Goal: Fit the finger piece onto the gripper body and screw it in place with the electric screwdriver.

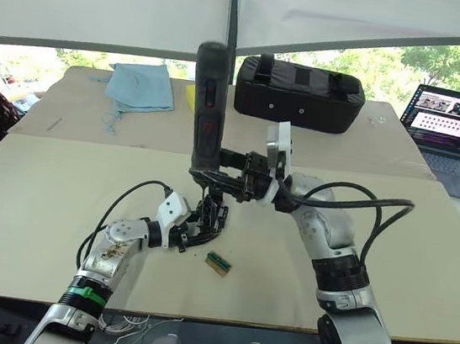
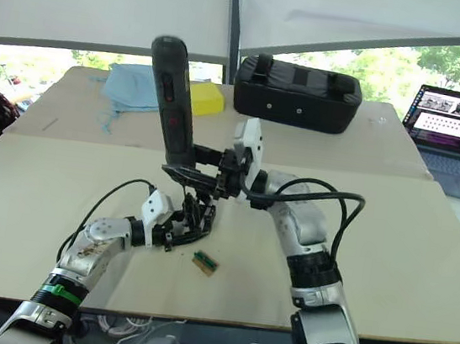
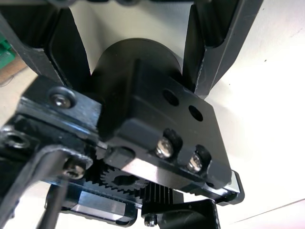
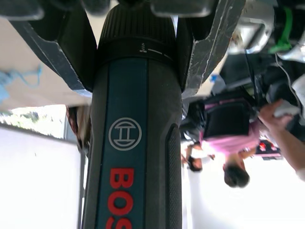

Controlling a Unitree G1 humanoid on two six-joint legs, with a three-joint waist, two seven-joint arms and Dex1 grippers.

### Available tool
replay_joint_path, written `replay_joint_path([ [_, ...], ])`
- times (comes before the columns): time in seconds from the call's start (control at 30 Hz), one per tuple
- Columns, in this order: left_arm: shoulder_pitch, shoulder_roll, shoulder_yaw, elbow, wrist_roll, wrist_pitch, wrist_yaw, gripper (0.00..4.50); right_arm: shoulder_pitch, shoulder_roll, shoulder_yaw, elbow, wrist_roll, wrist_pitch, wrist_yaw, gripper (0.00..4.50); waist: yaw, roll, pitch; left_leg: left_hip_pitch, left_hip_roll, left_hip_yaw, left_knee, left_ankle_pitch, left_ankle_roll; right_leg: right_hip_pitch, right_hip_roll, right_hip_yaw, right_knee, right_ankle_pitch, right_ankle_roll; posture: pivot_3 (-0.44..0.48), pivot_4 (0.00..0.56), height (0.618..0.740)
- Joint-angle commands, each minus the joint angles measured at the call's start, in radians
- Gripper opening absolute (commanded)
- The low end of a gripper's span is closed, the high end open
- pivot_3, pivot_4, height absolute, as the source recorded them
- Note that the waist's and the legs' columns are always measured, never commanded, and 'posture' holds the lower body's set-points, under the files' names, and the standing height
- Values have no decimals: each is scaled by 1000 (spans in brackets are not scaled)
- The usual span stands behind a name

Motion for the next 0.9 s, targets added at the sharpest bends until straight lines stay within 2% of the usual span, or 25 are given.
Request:
replay_joint_path([
  [0.03,30,7,-28,22,33,54,21,2412,-69,4,-56,-33,64,-30,36,1902,1,0,0,0,0,0,0,0,0,0,0,0,0,0,0,0,150,740],
  [0.27,45,7,-29,4,28,56,45,2412,-70,-30,-83,-36,91,-20,90,1902,0,0,0,1,0,0,0,0,0,2,0,-1,-1,0,0,0,150,740],
  [0.4,64,4,-9,-16,12,47,64,4138,-70,-68,-129,-73,145,2,110,1902,0,0,0,1,0,0,0,0,0,2,0,-1,-1,0,0,0,150,740],
  [0.43,73,7,-1,-25,4,48,64,4419,-71,-81,-144,-88,163,10,112,1902,0,0,0,1,0,0,0,0,0,2,0,-1,-1,0,0,0,150,740],
  [0.57,131,44,40,-56,-9,19,60,4419,-55,-158,-197,-158,227,63,109,1902,-9,0,0,0,1,0,-1,0,0,-1,-1,0,-1,0,0,0,150,740],
  [0.7,215,109,128,-103,-73,-12,22,4419,7,-257,-254,-218,259,106,88,1902,-26,0,0,0,3,2,-7,0,0,-4,0,2,-1,-1,-2,0,150,740],
  [0.9,367,261,296,-151,-217,-134,-172,4419,220,-431,-350,-238,216,37,142,1902,-28,0,4,0,5,4,-14,0,0,-11,2,4,0,-3,-6,0,150,740],
])
